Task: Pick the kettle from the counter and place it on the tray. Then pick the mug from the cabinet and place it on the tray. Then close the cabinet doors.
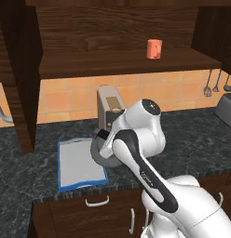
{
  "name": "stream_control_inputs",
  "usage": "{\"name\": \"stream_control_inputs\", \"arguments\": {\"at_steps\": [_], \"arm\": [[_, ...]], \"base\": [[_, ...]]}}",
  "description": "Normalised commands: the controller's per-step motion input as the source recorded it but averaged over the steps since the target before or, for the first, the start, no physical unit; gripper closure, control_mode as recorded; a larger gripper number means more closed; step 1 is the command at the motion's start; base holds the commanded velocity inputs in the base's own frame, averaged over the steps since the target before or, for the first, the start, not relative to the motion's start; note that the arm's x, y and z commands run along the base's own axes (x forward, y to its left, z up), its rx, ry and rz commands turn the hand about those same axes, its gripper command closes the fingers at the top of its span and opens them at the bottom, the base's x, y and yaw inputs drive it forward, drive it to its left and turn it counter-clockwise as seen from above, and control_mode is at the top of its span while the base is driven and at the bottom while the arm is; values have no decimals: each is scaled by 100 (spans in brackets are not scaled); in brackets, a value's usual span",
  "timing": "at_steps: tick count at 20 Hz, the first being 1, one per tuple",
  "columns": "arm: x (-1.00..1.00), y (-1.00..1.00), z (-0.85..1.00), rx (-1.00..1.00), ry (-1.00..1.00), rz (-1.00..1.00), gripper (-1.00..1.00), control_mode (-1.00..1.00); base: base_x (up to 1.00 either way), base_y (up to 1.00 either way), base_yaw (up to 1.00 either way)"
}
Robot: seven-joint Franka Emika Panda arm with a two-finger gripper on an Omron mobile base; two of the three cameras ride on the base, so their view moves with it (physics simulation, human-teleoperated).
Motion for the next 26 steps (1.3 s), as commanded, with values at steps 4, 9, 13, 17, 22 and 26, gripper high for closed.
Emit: {"name": "stream_control_inputs", "arguments": {"at_steps": [4,9,13,17,22,26], "arm": [[23,71,-59,22,1,-9,100,-100],[39,44,-40,26,0,-14,100,-100],[54,38,-42,20,0,-15,100,-100],[45,30,-12,12,12,-22,100,-100],[54,14,-12,2,12,-18,100,-100],[60,10,-19,11,5,-8,100,-100]], "base": [[0,0,0],[0,0,0],[0,0,0],[0,0,0],[0,0,0],[0,0,0]]}}
